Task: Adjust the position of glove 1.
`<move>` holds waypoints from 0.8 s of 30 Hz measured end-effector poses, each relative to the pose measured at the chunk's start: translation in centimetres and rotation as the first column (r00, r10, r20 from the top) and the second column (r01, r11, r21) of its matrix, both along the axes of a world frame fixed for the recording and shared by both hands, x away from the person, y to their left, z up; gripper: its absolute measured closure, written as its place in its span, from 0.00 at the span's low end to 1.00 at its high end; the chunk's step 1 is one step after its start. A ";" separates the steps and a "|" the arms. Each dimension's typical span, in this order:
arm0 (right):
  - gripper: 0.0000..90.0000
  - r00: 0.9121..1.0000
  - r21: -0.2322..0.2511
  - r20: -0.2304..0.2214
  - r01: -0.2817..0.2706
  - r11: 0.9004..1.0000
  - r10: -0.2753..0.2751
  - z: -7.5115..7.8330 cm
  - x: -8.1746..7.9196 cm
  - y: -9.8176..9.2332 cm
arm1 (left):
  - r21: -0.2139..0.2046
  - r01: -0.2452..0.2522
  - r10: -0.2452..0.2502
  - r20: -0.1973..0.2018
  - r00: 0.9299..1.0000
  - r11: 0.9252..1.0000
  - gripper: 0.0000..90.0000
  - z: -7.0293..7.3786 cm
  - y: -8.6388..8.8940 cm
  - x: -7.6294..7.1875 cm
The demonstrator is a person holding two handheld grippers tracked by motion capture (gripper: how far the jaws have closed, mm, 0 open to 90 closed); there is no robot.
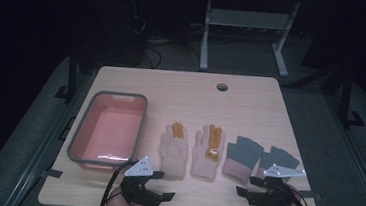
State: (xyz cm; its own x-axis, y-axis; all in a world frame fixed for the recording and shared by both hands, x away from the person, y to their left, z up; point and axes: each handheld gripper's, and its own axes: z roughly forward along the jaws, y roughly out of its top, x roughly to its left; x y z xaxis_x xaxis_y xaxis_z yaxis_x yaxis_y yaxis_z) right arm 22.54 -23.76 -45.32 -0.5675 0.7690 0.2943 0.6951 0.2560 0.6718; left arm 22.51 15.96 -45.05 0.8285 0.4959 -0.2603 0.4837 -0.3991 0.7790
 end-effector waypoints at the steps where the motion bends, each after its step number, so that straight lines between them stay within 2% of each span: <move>1: 0.34 1.000 -0.001 0.000 -0.002 1.000 0.002 0.0 0.1 0.0 | -0.001 -0.002 0.002 0.001 1.000 1.000 0.23 0.0 0.0 0.0; 7: 0.34 1.000 -0.015 -0.002 -0.008 1.000 0.008 0.0 0.1 0.6 | 0.003 -0.004 0.004 0.006 1.000 1.000 0.23 0.1 0.1 -0.1; 10: 0.33 0.999 -0.014 -0.021 -0.034 0.999 0.034 0.1 -0.1 1.3 | 0.007 -0.006 0.006 0.015 1.000 1.000 0.23 0.2 0.2 -0.2; 12: 0.33 0.998 -0.020 -0.008 -0.061 0.998 0.061 0.1 -0.1 1.8 | 0.002 -0.006 0.006 0.017 1.000 1.000 0.23 0.3 0.3 -0.3; 14: 0.33 0.997 -0.039 -0.014 -0.080 0.996 0.080 0.4 -0.3 2.5 | 0.005 -0.010 0.010 0.026 1.000 1.000 0.23 0.3 0.3 -0.4; 17: 0.32 0.994 -0.075 0.008 -0.104 0.992 0.105 0.9 -0.3 3.4 | 0.001 -0.015 0.015 0.018 1.000 1.000 0.23 0.3 0.6 -0.5; 21: 0.31 0.992 -0.087 0.003 -0.127 0.988 0.128 1.5 0.4 4.3 | 0.001 -0.020 0.020 0.030 0.999 1.000 0.23 0.5 0.7 -0.7; 24: 0.31 0.987 -0.132 0.005 -0.157 0.979 0.159 2.1 1.2 5.0 | 0.007 -0.017 0.016 0.036 0.999 1.000 0.23 0.5 0.6 -0.7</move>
State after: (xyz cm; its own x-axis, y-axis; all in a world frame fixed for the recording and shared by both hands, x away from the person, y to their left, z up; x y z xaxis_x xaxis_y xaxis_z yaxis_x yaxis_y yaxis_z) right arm 23.70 -18.71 -43.26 -0.6888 0.7004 0.1869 0.6283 0.4483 0.6358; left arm 21.83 16.59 -44.54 0.8289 0.5115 -0.2262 0.4616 -0.3973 0.7931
